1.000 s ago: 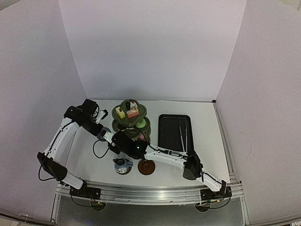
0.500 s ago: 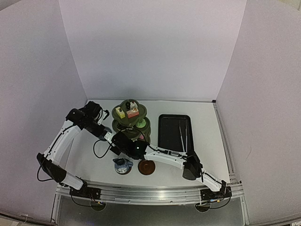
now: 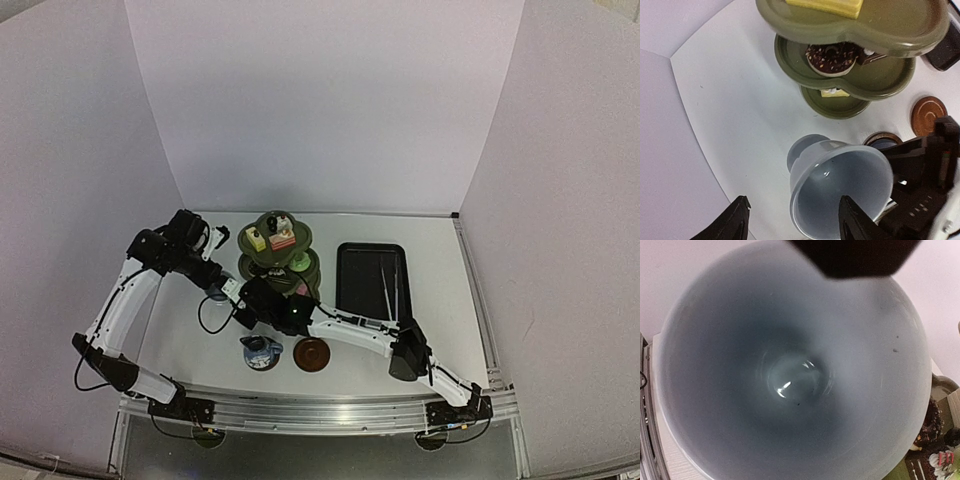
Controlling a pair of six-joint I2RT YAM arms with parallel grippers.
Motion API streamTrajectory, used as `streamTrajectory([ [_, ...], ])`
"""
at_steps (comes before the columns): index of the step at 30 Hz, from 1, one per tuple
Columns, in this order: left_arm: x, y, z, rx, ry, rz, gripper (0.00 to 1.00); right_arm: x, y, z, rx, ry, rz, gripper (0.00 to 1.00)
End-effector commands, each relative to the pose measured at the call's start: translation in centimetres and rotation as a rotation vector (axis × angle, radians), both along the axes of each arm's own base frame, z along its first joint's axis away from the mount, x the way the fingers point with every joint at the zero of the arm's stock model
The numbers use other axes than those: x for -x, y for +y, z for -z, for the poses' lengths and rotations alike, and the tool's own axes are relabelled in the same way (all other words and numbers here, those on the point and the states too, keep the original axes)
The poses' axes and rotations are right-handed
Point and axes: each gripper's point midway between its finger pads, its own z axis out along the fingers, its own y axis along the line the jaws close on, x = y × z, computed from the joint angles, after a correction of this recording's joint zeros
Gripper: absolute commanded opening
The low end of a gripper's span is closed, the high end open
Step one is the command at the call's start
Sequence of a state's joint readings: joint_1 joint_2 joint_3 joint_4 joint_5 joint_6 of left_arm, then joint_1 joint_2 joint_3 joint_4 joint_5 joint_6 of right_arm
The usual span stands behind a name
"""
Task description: Serve the afternoon tea
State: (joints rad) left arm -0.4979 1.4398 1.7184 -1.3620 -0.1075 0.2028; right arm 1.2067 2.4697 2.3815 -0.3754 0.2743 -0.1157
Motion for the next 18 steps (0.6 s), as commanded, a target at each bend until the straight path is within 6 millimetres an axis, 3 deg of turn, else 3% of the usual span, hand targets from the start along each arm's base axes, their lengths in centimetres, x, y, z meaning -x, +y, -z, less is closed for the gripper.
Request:
streamTrajectory([
  [1,3.8,0.9,-4.1,0.094,-0.026,0.021,0.67,0.4,-0.4,-7.0,-0.151,-0.010,-0.051,0.00],
  [7,1.9,0.6,-8.7,0.302,-0.187,-0.060,0.83,2.3,-2.2,-9.8,-0.170,0.010,-0.151,0.00],
  [11,0.6,1.7,-10.9,0.408,-0.240,-0.139,0.90,4.0,-4.2,-11.2,-0.163,0.036,-0.235,0.00],
  [15,-0.6,2.8,-11.1,0.436,-0.282,-0.208,0.95,6.5,-7.4,-14.0,-0.154,0.055,-0.329,0.00],
  [18,-1.5,4.1,-10.0,0.470,-0.273,-0.296,0.99,7.2,-10.6,-13.3,-0.104,0.128,-0.352,0.00],
])
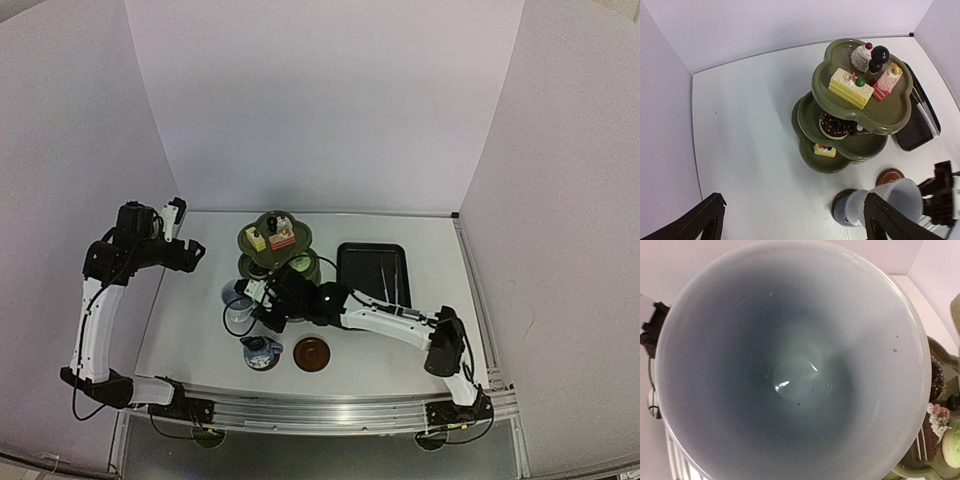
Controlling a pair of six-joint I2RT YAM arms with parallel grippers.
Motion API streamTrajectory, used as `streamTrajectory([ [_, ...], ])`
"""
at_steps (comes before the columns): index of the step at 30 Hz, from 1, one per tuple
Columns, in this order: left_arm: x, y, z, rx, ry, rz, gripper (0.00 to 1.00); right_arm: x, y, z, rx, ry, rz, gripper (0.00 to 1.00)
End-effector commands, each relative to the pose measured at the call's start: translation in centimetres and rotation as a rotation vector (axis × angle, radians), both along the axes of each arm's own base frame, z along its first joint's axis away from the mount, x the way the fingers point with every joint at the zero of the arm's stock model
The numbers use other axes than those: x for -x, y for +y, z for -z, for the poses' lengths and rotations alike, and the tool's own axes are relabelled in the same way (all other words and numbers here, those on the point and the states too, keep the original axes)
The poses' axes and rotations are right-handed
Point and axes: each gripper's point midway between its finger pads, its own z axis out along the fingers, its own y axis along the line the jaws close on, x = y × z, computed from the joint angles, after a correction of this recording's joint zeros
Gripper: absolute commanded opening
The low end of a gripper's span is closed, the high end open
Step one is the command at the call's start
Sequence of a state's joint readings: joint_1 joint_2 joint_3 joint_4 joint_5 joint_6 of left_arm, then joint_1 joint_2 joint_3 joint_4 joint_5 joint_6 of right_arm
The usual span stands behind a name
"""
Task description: Serve the afternoon tea
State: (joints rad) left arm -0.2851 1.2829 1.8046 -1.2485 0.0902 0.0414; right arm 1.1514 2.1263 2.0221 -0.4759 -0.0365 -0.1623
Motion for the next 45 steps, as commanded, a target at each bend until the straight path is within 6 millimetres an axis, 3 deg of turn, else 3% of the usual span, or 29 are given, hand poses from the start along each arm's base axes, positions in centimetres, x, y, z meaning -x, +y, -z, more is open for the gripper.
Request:
streamTrajectory([
  [1,-1.3,1.0,0.0,0.114,-0.028,-0.096,0.99,2.7,-5.1,-10.0,-0.155,0.001,-0.110,0.00],
  [4,-1.4,1.6,1.2,0.148,-0.017,-0.131,1.00,4.0,-8.4,-8.4,-0.094,0.029,-0.145,0.00],
  [7,-1.5,2.0,2.6,0.179,-0.017,-0.154,1.00,4.0,-11.8,-7.1,-0.058,0.088,-0.136,0.00],
  [11,-1.3,2.6,4.8,0.205,-0.006,-0.185,1.00,4.2,-15.0,-1.3,0.124,0.072,-0.143,0.00],
  [15,-1.1,3.5,7.8,0.195,0.048,-0.208,1.00,4.8,-16.4,2.0,0.208,0.058,-0.183,0.00],
  [21,-0.3,4.8,11.6,0.199,0.107,-0.251,1.00,5.3,-17.1,6.3,0.297,0.083,-0.235,0.00],
  [27,0.2,5.3,13.9,0.196,0.149,-0.262,1.00,3.4,-15.9,8.9,0.307,0.009,-0.218,0.00],
  [34,0.3,5.3,14.1,0.182,0.151,-0.249,1.00,2.0,-14.8,10.6,0.293,-0.049,-0.194,0.00],
  [45,-0.1,5.2,14.5,0.179,0.163,-0.239,1.00,2.6,-16.0,13.1,0.307,-0.019,-0.174,0.00],
])
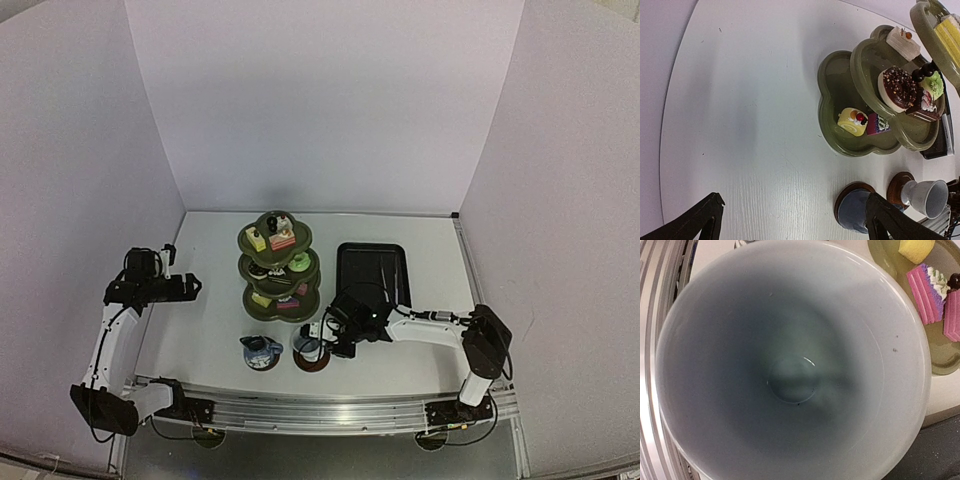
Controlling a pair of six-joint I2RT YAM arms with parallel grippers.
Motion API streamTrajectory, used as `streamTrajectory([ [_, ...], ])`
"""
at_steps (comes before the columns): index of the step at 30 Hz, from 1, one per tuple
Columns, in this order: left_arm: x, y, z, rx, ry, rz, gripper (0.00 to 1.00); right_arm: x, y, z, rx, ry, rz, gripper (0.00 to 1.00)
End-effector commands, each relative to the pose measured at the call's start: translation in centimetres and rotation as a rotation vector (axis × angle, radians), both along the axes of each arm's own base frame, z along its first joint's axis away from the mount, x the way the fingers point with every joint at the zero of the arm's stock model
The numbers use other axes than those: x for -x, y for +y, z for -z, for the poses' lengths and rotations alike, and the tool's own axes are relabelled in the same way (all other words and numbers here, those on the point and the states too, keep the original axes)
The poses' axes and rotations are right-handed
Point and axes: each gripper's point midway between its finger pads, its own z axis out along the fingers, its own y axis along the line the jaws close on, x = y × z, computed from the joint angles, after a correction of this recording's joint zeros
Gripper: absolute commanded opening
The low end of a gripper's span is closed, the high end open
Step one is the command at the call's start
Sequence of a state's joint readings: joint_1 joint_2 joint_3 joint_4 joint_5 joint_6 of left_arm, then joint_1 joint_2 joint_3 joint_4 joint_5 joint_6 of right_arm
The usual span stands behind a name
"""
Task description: Serve the afternoon tea
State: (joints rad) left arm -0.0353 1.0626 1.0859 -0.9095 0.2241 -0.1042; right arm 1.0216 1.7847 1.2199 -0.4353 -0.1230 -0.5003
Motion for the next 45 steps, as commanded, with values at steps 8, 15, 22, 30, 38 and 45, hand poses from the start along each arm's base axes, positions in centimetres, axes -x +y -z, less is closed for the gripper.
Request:
streamTrajectory([
  [8,-0.8,-0.2,-1.1,0.005,-0.052,0.024,1.00,-0.7,1.9,-0.6,-0.116,-0.028,0.026,0.00],
  [15,-0.7,-0.2,-1.1,0.002,-0.053,0.022,1.00,-0.5,2.0,-0.2,-0.123,-0.011,0.030,0.00],
  [22,-0.7,-0.2,-1.1,0.003,-0.056,0.023,1.00,0.1,1.8,0.5,-0.116,0.022,0.027,0.00],
  [30,-0.7,-0.2,-1.1,0.001,-0.059,0.027,1.00,0.2,1.6,1.4,-0.101,0.030,0.024,0.00],
  [38,-0.8,-0.3,-1.3,0.008,-0.062,0.026,1.00,0.5,1.1,1.6,-0.092,0.027,0.013,0.07],
  [45,-0.9,-0.3,-1.3,0.011,-0.062,0.028,1.00,0.3,0.7,1.7,-0.080,0.015,0.035,0.29],
])
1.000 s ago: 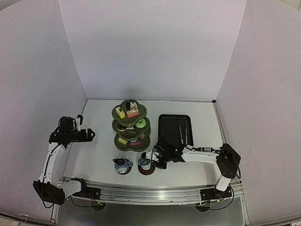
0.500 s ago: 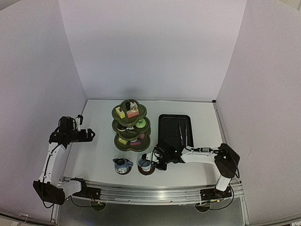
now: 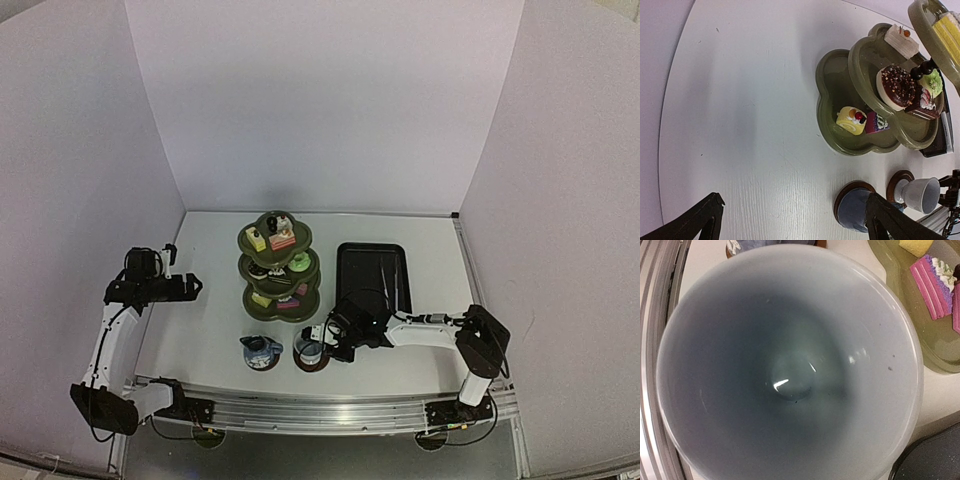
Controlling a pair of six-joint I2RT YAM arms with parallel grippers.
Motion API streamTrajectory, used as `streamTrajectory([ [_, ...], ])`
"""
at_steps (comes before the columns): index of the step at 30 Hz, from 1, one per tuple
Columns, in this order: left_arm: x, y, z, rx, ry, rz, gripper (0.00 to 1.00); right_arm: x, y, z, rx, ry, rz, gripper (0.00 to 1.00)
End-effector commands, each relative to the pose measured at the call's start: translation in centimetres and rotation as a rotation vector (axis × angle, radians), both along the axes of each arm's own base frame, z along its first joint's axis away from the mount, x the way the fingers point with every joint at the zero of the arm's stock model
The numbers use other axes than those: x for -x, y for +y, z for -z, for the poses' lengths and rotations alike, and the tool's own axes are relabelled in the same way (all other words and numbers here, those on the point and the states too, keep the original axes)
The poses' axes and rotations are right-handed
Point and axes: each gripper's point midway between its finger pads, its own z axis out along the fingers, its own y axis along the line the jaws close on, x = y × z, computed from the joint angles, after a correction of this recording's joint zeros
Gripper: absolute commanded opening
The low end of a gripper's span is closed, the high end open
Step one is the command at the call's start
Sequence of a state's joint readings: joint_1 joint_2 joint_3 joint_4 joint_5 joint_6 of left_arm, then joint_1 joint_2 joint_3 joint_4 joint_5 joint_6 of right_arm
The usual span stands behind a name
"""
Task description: Serve the afternoon tea
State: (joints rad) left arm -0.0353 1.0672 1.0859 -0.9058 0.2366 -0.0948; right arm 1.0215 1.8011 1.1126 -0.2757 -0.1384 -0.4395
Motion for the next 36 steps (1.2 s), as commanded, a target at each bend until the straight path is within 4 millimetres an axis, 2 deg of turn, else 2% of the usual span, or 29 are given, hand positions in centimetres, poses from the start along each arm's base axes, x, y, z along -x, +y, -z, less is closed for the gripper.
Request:
streamTrajectory([
  [1,-0.8,-0.1,-1.3,0.006,-0.061,0.013,1.00,0.0,0.6,-0.9,-0.037,-0.014,-0.005,0.31],
  [7,-0.7,0.0,-1.2,-0.002,-0.060,0.017,1.00,-0.3,0.2,-1.8,-0.035,-0.038,0.002,0.44],
  [11,-0.6,0.0,-0.9,-0.006,-0.054,0.016,1.00,0.6,-0.6,-2.8,-0.019,-0.011,-0.006,0.52],
  [17,-0.7,-0.1,-0.7,-0.005,-0.065,0.024,1.00,1.3,-2.4,-4.4,-0.011,0.012,0.051,0.58],
  [21,-0.9,0.1,-0.6,-0.017,-0.078,0.023,1.00,1.5,-3.7,-6.7,-0.050,0.012,0.122,0.59],
  [23,-1.2,0.3,-0.5,-0.021,-0.087,0.011,1.00,1.0,-4.4,-8.5,-0.099,0.034,0.196,0.59],
  [24,-1.4,0.4,-0.3,-0.018,-0.094,0.006,1.00,0.5,-4.8,-9.3,-0.122,0.041,0.236,0.59],
  [26,-2.1,0.4,-0.2,-0.002,-0.118,-0.009,1.00,-2.0,-6.1,-10.9,-0.158,0.016,0.362,0.59],
  [29,-3.7,0.0,-0.1,0.037,-0.161,-0.022,1.00,-8.0,-9.1,-13.3,-0.196,-0.065,0.605,0.59],
  [31,-5.0,0.6,0.5,0.051,-0.189,-0.084,1.00,-11.5,-10.9,-14.7,-0.247,-0.077,0.737,0.59],
  [34,-7.0,3.3,1.6,0.021,-0.280,-0.265,1.00,-16.0,-14.5,-16.3,-0.342,-0.135,0.921,0.59],
  [36,-7.4,5.7,2.8,-0.025,-0.339,-0.405,1.00,-17.8,-17.5,-16.5,-0.423,-0.155,1.024,0.59],
])
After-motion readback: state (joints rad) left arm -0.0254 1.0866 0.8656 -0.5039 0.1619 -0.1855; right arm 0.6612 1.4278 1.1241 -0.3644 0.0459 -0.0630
